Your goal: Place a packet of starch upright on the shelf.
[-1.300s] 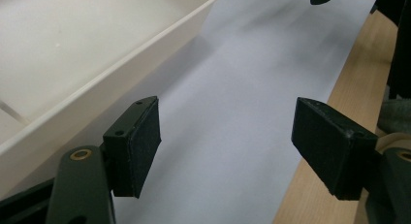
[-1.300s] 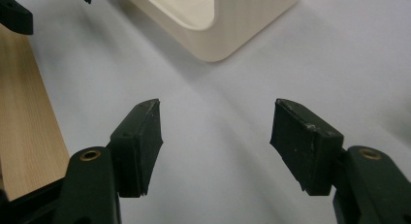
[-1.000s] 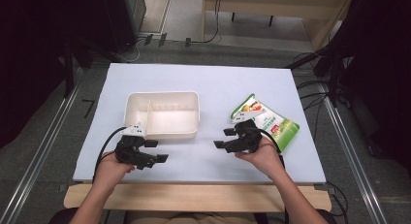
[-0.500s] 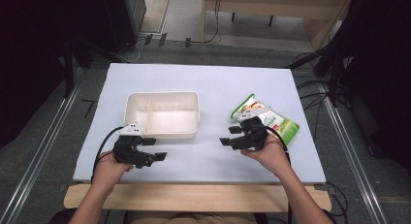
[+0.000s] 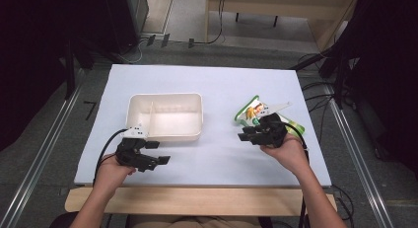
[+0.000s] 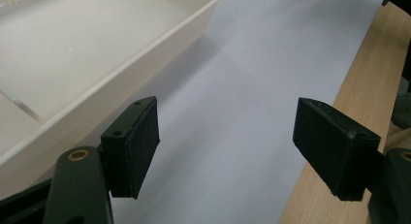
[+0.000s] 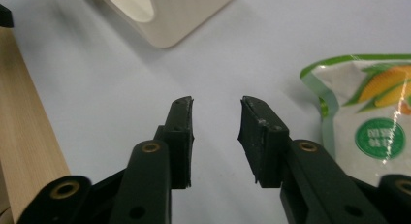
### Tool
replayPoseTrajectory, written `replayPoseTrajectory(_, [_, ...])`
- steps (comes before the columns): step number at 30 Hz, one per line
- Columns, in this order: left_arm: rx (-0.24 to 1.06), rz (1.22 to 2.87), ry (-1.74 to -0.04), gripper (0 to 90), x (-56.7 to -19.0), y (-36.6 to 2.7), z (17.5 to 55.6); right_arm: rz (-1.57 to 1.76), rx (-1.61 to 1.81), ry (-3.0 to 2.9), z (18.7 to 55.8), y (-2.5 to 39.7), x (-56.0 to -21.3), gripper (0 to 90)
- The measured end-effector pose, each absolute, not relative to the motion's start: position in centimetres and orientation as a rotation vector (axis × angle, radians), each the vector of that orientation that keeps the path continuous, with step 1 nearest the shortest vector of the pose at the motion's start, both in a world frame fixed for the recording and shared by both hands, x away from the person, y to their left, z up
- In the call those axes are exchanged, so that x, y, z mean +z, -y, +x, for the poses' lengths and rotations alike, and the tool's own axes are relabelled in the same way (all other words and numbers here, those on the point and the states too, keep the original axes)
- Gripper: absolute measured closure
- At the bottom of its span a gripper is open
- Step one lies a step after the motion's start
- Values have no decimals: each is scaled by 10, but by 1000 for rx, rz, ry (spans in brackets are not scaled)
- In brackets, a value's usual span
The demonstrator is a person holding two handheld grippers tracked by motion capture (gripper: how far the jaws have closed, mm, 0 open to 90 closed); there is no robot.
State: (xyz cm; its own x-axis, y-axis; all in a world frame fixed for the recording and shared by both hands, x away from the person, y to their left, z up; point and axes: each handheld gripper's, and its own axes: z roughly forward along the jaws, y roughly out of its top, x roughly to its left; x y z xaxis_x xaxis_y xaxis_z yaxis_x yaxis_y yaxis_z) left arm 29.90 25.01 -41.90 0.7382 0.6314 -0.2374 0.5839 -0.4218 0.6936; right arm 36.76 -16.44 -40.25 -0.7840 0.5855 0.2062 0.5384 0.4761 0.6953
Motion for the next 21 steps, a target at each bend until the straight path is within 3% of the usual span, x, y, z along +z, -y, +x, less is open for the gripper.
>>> replayPoseTrajectory(2, [77,2131,-912,257,-418,-251,299,1024,1210,-2648,369,167,-404,680])
replayPoseTrajectory(13, [41,2067,-919,254,-415,-252,298,1183,1194,-2536,389,209,-412,900])
replayPoseTrajectory(21, [36,2079,-911,255,-416,-253,299,1294,1156,-2468,405,234,-410,900])
